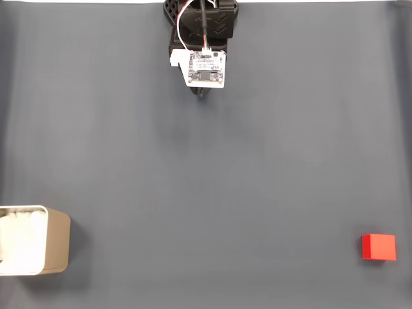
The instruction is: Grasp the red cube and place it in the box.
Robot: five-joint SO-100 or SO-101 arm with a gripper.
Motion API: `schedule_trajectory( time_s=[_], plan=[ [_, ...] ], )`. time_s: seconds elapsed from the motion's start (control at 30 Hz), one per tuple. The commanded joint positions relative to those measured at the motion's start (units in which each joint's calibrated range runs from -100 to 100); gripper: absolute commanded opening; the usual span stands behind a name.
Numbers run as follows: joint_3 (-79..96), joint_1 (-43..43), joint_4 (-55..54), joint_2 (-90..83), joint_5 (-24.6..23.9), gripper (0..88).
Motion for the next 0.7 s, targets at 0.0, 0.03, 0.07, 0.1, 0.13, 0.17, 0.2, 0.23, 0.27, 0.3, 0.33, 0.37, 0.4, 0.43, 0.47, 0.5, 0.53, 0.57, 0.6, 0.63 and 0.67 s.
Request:
schedule_trajectory(
  time_s=[0.0,0.03,0.07,0.1,0.13,0.17,0.2,0.23,0.27,0.3,0.33,0.37,0.4,0.43,0.47,0.5,0.53,0.57,0.6,0.63,0.67],
  plan=[
    [0.45,-0.07,1.36,0.09,0.39,0.2],
    [0.45,0.0,1.36,0.09,0.39,0.2],
    [0.45,0.0,1.36,0.09,0.39,0.2],
    [0.45,0.0,1.36,0.09,0.39,0.2],
    [0.45,0.0,1.36,0.09,0.39,0.2],
    [0.45,0.0,1.36,0.09,0.39,0.2],
    [0.45,0.0,1.36,0.09,0.39,0.2],
    [0.45,0.0,1.36,0.09,0.39,0.2],
    [0.45,0.0,1.36,0.09,0.39,0.2],
    [0.45,0.0,1.36,0.09,0.39,0.2],
    [0.45,0.0,1.36,0.09,0.39,0.2],
    [0.45,0.0,1.36,0.09,0.39,0.2],
    [0.45,0.0,1.36,0.09,0.44,0.2],
    [0.45,0.0,1.36,0.09,0.49,0.2],
    [0.45,0.0,1.36,0.09,0.63,0.4],
    [0.45,0.0,1.36,0.09,0.73,0.4],
    [0.45,0.0,1.36,0.09,0.73,0.4],
    [0.45,-0.07,1.36,0.09,0.73,0.4],
    [0.45,-0.29,1.36,0.09,0.59,0.4],
    [0.45,-0.36,1.36,0.09,0.44,0.4],
    [0.45,-0.36,1.36,0.09,0.44,0.4]
  ],
)
